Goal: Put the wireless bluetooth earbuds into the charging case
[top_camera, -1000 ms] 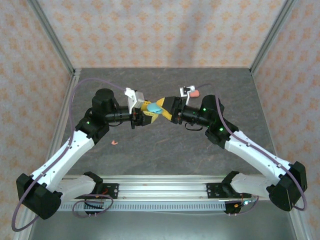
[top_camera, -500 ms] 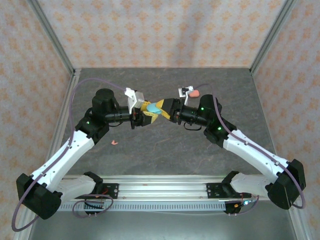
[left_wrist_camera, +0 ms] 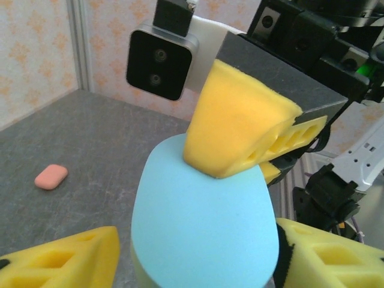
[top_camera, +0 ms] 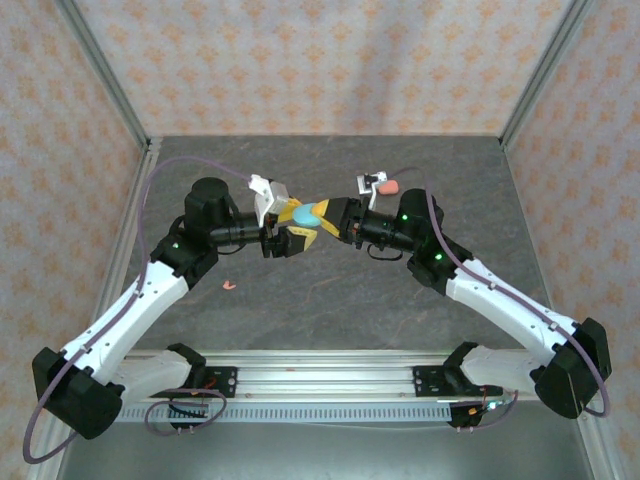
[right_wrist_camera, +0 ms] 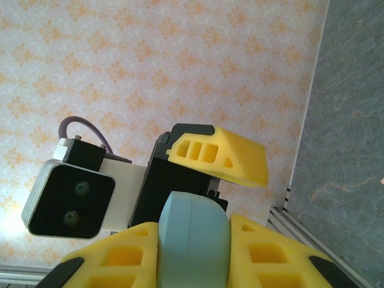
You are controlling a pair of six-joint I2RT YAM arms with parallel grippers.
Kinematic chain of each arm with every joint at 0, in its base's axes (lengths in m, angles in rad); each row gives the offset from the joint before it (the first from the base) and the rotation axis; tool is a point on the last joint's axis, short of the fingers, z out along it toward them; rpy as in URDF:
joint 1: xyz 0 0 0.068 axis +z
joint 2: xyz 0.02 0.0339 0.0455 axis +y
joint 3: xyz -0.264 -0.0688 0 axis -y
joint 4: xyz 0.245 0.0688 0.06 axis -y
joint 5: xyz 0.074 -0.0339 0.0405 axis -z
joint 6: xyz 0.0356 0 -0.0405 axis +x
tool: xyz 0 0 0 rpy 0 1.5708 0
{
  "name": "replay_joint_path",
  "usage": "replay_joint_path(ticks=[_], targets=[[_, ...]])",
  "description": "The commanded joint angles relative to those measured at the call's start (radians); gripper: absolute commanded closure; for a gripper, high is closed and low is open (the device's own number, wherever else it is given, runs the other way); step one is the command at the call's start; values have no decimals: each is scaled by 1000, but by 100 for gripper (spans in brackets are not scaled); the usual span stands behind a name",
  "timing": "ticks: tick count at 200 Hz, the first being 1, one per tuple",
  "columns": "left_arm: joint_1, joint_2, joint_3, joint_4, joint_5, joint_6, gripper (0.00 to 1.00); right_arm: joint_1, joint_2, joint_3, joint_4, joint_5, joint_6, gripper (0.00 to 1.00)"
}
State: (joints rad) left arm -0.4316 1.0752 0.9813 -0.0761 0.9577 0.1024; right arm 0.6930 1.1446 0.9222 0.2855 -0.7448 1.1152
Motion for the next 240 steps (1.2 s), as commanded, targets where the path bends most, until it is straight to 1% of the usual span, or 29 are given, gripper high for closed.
replay_joint_path(ticks=[1,23,38,59,70,83,115,129,145,162,186,213,225,240], targets=[[6,-62,36,-72,-64,42,30,-10,-6,-11,30,41,-1,79],[31,-118,29,-139,-132,69,22,-32,-4,-14,-68,90,-32,82],[53,-157,25,-198,-184,89,20,-46,7,-16,-118,120,-63,83],[73,-201,19,-285,-301,107,17,-63,33,-16,-160,159,-106,83],[79,-214,14,-326,-375,108,16,-69,89,-10,-181,182,-134,82],[83,-227,-1,-353,-432,103,15,-76,147,1,-187,200,-168,82],[88,-249,-50,-374,-548,54,11,-94,375,92,-156,164,-243,83],[91,-257,-79,-369,-566,35,10,-100,492,151,-133,136,-273,85],[93,-262,-108,-355,-558,18,10,-106,628,232,-100,96,-286,87],[96,-269,-134,-346,-557,3,10,-108,774,322,-57,47,-276,88],[99,-281,-164,-338,-577,-9,9,-108,938,434,-2,-3,-246,90],[104,-284,-192,-324,-584,-18,8,-110,1069,513,-9,9,-261,90],[105,-284,-200,-316,-581,-24,8,-112,1109,532,-26,21,-277,90],[107,-282,-211,-310,-580,-26,8,-120,1139,554,-60,28,-292,88]])
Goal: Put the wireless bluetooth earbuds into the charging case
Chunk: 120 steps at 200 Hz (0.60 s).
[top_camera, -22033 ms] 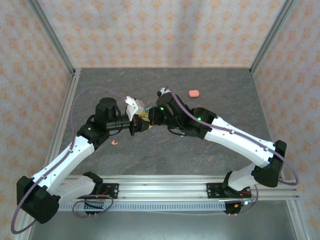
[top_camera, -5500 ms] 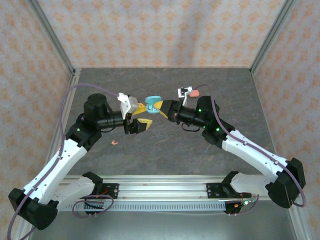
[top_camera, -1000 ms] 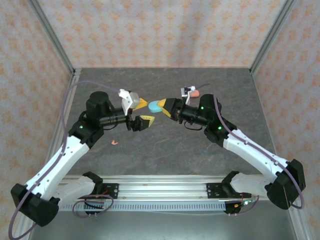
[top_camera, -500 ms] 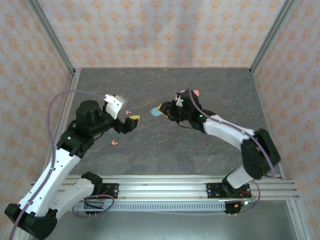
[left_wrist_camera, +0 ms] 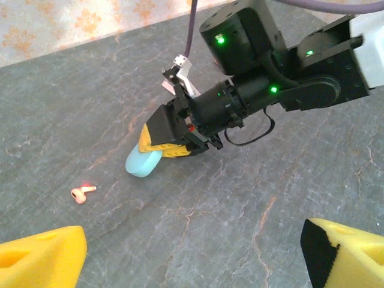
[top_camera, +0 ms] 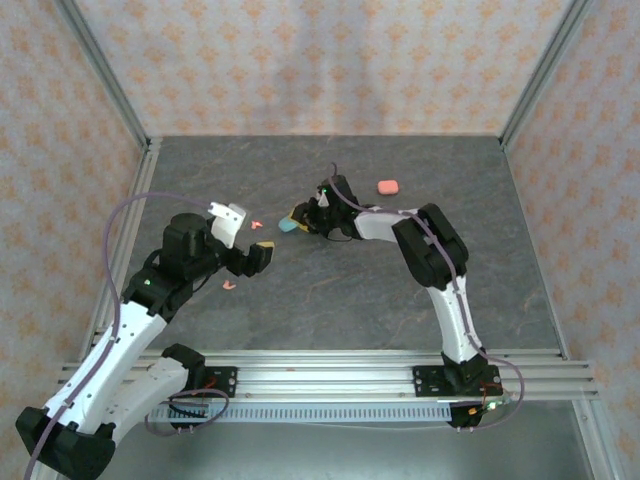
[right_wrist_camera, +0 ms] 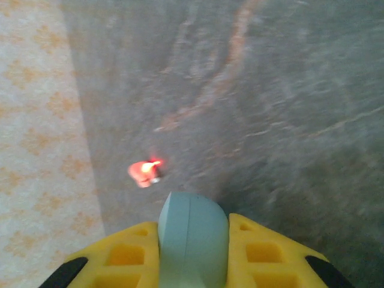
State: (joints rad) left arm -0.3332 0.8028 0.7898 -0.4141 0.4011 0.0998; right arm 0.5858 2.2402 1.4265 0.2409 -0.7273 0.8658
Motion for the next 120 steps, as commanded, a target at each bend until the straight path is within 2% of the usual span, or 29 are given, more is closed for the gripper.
replay_joint_path(ticks=[1,15,30,41,69,87,120], targets=[[8,-10,-20,28,-24,-23,8,-13,44,52,-18,11,-44,87],[11,-9,-29,32,-26,-22,8,-18,46,56,-47,21,-60,82],[14,-7,-36,41,-28,-19,8,-22,25,61,-111,49,-98,70],[17,-3,-40,51,-27,-20,8,-25,1,69,-186,75,-135,62],[24,13,-40,63,-29,-16,6,-38,-84,107,-419,164,-263,51],[29,27,-34,72,-30,-17,0,-40,-128,191,-650,280,-387,47],[38,55,-28,105,-47,-35,0,-54,-160,339,-959,546,-605,41]])
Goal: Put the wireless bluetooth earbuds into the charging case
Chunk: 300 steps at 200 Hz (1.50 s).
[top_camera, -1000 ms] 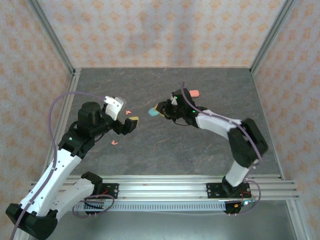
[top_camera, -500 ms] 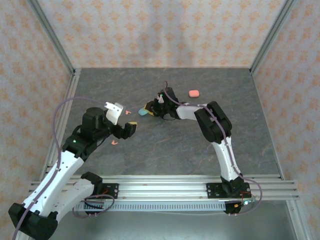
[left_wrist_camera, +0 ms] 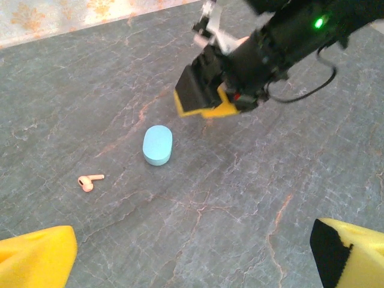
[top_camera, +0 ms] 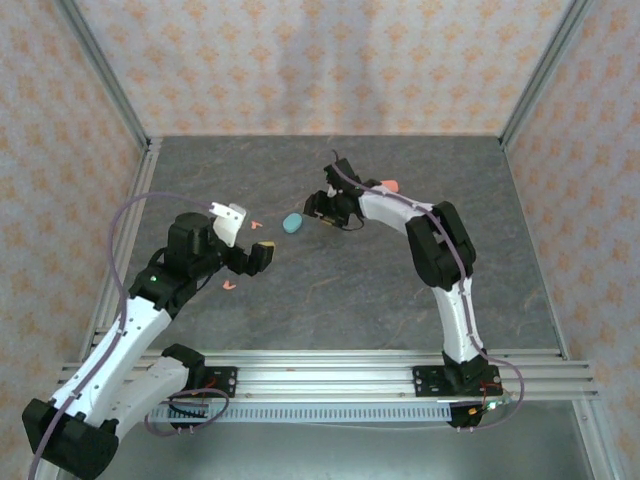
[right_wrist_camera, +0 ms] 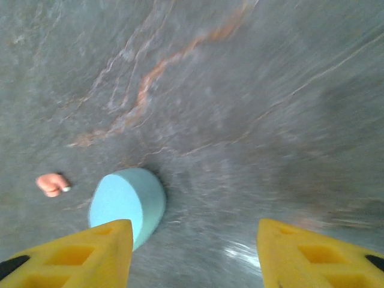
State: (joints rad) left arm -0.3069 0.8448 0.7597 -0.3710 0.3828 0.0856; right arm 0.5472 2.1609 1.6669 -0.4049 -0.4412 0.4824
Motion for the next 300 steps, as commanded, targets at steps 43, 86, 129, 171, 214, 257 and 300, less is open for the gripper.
replay_joint_path(ticks=[43,86,129,171,214,257,300], targets=[[16,30,-2,105,-78,-62,0,-134,15,270,-511,477,-324,33],[17,47,-2,99,-56,-46,0,-244,174,463,-611,489,-373,27],[17,90,10,93,-40,-29,0,-295,283,594,-638,485,-397,16],[18,121,30,84,-38,-11,0,-329,383,705,-661,405,-413,8],[19,137,32,86,-39,-9,0,-329,423,721,-637,334,-429,10],[18,136,34,77,-41,-4,0,-329,448,728,-643,309,-433,20],[20,127,36,60,-45,-26,0,-330,438,722,-675,256,-441,38]])
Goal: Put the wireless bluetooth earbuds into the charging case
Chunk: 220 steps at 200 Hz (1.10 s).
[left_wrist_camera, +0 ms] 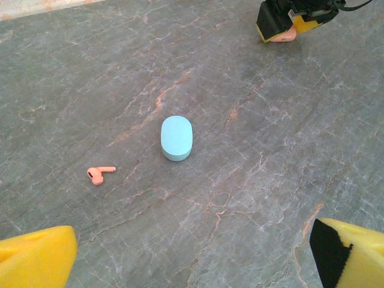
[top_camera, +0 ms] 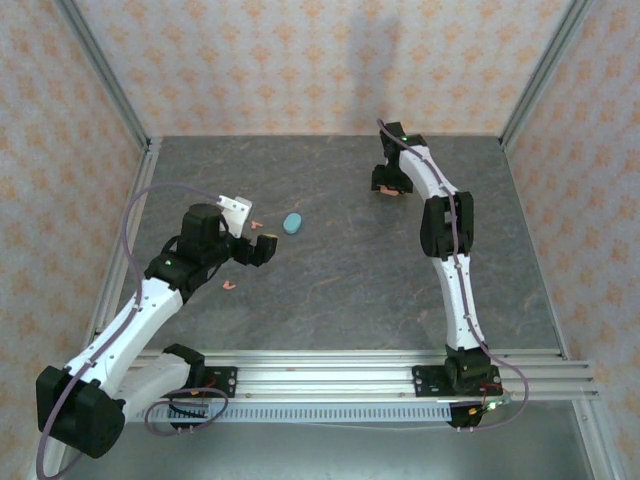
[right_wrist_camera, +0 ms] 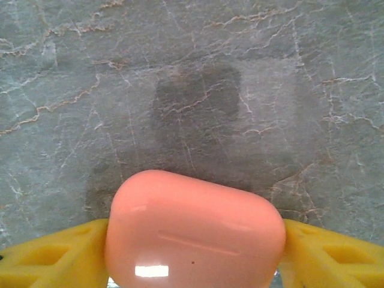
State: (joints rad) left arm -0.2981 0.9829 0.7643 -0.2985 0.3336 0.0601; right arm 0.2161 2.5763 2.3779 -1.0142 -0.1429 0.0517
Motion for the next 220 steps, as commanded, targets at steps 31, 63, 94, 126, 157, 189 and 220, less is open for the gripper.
replay_joint_path(ticks=[31,63,94,126,157,189,220], targets=[[20,-20,37,-25,1,-46,0,20,-92,-159,-29,-77,16,44],[43,-9,68,-76,35,-105,0,87,-330,-533,136,-95,61,45],[64,5,73,-86,97,-155,0,162,-554,-857,285,-145,188,47],[67,-7,55,-64,137,-189,0,255,-705,-1123,405,-192,368,47],[65,-9,46,-89,150,-193,0,360,-746,-1244,422,-172,450,43],[66,-24,38,-103,150,-197,0,395,-765,-1257,377,-155,493,26],[65,-34,31,-96,155,-209,0,394,-807,-1248,380,-176,539,22]])
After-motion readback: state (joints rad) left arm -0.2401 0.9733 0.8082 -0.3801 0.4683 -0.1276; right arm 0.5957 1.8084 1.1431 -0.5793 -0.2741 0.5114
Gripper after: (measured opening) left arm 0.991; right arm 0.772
